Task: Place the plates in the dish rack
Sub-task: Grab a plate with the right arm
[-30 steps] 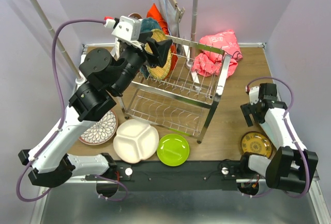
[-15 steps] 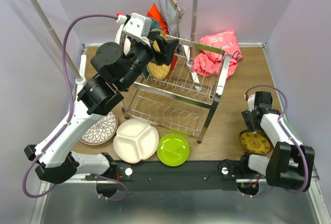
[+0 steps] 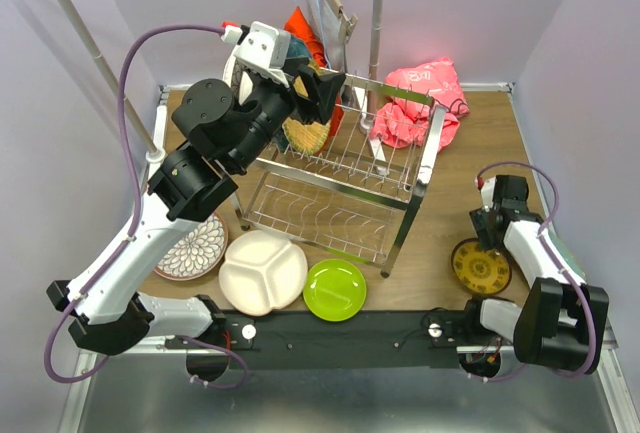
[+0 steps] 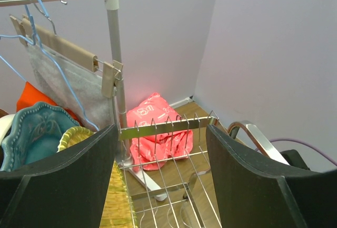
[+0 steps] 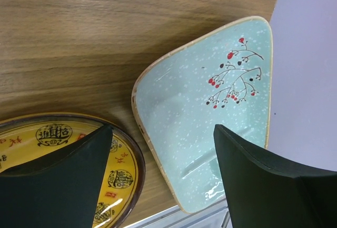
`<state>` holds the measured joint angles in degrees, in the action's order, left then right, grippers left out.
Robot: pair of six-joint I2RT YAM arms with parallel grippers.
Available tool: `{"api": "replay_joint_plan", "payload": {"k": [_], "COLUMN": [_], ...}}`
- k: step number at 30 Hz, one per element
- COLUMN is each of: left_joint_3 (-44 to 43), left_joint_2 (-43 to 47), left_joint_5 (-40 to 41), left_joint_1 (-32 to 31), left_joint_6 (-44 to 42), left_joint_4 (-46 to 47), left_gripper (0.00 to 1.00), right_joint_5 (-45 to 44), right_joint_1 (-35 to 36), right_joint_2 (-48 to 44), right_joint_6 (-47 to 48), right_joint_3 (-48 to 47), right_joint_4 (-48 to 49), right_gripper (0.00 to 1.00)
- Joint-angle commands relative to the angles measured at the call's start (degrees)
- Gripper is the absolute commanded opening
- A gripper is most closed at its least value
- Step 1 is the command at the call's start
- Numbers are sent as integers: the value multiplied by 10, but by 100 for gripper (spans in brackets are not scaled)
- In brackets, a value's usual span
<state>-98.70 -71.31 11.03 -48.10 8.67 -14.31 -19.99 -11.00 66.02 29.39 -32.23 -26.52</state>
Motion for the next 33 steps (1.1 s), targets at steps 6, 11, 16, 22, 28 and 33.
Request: {"api": "replay_joint_plan", "payload": {"k": [6,11,16,22,28,33], "left_joint_3": [-11,-13,-17,-13,-16,-16], "left_joint_2": [-1,-2,-7,-5,-8,-7], "left_joint_5": [-17,-19,-22,-23,-28,-29], "left_joint_1": [5,7,8,10,13,13], "left_joint_6": [7,8,8,7,7,8], "left_joint_4": [-1,-3,-4,-4,-5,-5], "left_gripper": [77,77,77,77,77,77], "right_joint_5": [12,51,41,7,-7,-14], "right_joint_1": [-3,-3,-4,-4,-3,-4], "right_joint_2": [-24,-21,-4,7,35,50], "right_joint_6": [-25,-50,-47,-33,-35,-30], "right_joint_3": [-39,-70,-62,-14,9,16], "right_joint_4": [-16,-49,-31,23,65,86], "right_gripper": [86,86,87,86,81,78]}}
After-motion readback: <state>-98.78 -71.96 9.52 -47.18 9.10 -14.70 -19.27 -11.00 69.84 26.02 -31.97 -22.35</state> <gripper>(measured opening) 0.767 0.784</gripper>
